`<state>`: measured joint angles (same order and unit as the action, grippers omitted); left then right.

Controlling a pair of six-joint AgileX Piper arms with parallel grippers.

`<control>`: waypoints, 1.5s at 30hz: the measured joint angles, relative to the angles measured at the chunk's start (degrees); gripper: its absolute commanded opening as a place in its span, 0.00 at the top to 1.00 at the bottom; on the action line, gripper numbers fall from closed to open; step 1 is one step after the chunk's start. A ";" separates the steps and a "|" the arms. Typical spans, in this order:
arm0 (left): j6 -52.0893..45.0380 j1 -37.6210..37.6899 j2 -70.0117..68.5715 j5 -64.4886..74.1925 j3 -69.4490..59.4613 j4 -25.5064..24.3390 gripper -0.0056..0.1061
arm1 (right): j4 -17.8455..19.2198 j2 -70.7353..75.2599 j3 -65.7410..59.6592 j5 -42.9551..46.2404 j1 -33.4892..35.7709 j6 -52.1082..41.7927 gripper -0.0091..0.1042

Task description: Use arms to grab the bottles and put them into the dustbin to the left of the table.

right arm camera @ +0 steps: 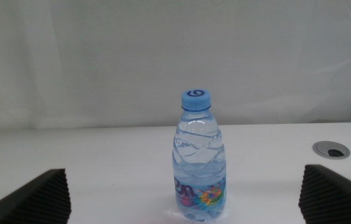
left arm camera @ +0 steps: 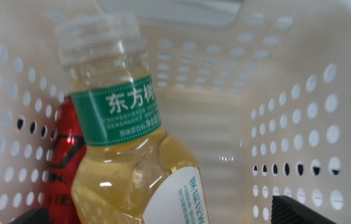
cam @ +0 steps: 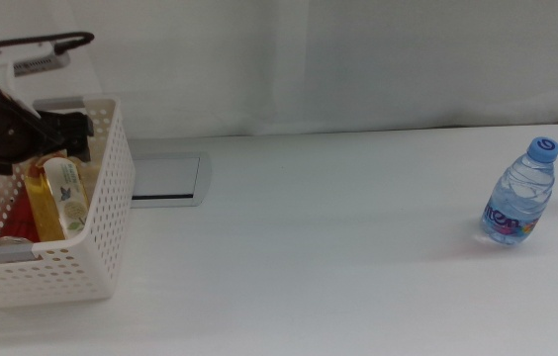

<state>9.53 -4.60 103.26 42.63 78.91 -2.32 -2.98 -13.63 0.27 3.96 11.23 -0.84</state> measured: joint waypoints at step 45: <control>-11.52 28.61 -61.23 -9.78 -33.80 7.21 0.15 | -6.22 -0.96 17.55 -16.34 0.00 -0.50 0.01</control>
<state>-1.99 24.01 42.03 32.84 45.11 4.89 -9.20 -14.59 17.82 -12.38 11.23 -1.34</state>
